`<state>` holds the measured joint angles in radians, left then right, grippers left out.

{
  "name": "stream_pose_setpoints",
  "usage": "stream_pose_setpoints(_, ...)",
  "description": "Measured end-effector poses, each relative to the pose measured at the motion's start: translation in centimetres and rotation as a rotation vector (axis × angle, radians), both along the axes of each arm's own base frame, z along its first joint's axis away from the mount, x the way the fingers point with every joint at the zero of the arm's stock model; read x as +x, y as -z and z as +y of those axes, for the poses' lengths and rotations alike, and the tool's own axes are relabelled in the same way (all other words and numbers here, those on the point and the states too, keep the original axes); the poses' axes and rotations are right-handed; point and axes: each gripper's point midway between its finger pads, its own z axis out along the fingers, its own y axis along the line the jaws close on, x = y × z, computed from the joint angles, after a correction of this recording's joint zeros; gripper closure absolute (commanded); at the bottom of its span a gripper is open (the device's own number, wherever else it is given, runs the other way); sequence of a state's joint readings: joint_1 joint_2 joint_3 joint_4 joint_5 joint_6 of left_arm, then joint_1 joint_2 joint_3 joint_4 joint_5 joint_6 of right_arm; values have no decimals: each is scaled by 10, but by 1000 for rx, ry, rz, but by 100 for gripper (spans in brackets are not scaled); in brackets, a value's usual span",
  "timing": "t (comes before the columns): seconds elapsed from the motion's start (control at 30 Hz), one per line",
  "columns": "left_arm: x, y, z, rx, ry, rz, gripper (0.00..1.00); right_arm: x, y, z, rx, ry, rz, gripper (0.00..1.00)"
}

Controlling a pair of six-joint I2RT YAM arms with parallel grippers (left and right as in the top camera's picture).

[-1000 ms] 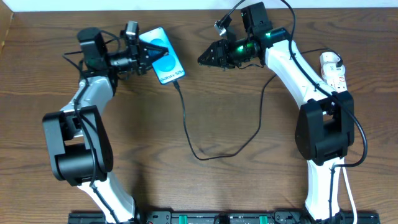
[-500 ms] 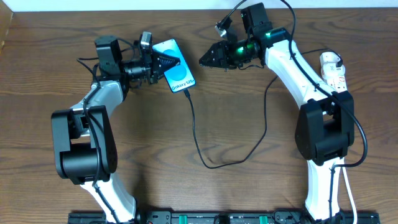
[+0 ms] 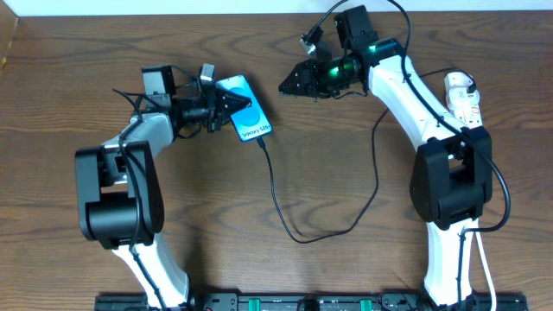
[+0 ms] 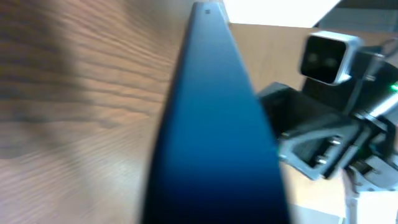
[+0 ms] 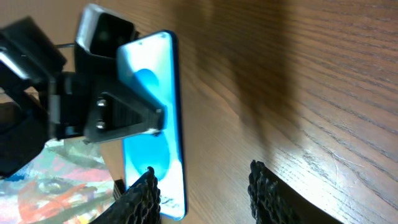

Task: Plug charger to phone and switch on socket
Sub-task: 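Lower the phone with the left gripper and lay it flat on the table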

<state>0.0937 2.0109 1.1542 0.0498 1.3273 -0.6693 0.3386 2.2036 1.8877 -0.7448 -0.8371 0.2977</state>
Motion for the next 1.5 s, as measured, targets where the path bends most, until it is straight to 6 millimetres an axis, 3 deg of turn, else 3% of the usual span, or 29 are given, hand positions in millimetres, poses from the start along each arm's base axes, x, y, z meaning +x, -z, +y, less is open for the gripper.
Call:
stream_pose_setpoints(0.2,-7,31,4,77,-31,100,92,0,0,0,-2,-1,-3,55)
stream_pose_setpoints(0.53,-25,64,14,228,-44,187,92,0,1,-1,-5,1,-3,54)
stream_pose_setpoints(1.2,-33,99,26,362,-41,219,93,1,2,-2,-14,6,-4,54)
stream_pose_setpoints(1.5,-29,100,25,361,-41,193,93,2,3,-2,-21,9,-6,54)
